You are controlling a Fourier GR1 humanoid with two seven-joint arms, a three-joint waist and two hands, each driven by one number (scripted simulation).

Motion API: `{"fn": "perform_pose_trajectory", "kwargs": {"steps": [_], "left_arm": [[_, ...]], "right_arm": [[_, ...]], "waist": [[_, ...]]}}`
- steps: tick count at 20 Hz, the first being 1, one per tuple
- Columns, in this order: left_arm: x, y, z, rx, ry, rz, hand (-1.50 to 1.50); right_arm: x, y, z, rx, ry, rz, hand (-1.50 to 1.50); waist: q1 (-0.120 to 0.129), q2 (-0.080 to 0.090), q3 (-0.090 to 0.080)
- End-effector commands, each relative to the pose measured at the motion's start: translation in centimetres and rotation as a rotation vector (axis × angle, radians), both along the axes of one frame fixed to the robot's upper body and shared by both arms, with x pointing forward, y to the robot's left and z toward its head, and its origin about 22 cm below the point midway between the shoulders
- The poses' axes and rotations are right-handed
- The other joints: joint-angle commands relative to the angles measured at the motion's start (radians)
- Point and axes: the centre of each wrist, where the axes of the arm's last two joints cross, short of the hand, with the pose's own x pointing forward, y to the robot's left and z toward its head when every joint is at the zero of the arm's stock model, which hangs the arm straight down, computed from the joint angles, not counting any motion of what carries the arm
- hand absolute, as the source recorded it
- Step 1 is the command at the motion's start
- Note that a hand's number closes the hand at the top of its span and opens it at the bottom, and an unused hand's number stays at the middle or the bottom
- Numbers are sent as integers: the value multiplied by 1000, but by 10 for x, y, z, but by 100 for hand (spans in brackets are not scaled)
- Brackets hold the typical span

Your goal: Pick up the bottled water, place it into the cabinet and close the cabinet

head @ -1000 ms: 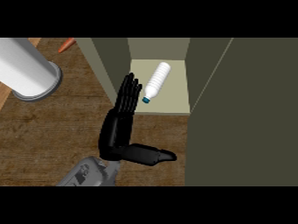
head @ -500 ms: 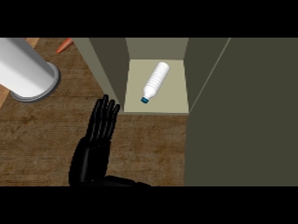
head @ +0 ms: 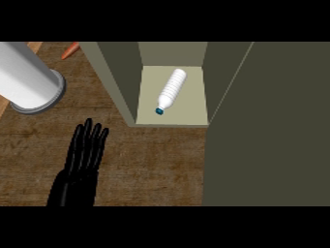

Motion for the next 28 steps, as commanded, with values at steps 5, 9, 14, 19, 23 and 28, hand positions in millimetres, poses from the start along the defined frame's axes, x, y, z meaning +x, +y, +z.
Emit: {"fn": "perform_pose_trajectory", "kwargs": {"steps": [5,9,14,19,23,28], "left_arm": [[-19,32,9,-1,-10,44,-150],[-25,39,3,-10,-4,37,-150],[-21,59,10,-18,-22,61,-150],[-31,72,13,-8,-3,41,-150],[-40,76,8,-30,7,43,-150],[-36,83,11,-7,9,25,-150]], "right_arm": [[-7,31,51,-84,-174,44,150],[9,53,44,-84,-209,81,150],[16,61,56,-132,-264,99,150],[32,81,58,-162,-272,112,150],[40,95,55,-172,-283,121,150],[49,99,59,-197,-317,133,150]], "waist": [[7,-5,-1],[20,-5,-4],[19,-4,-5],[35,-4,-7],[39,-7,-7],[40,-1,-8]]}}
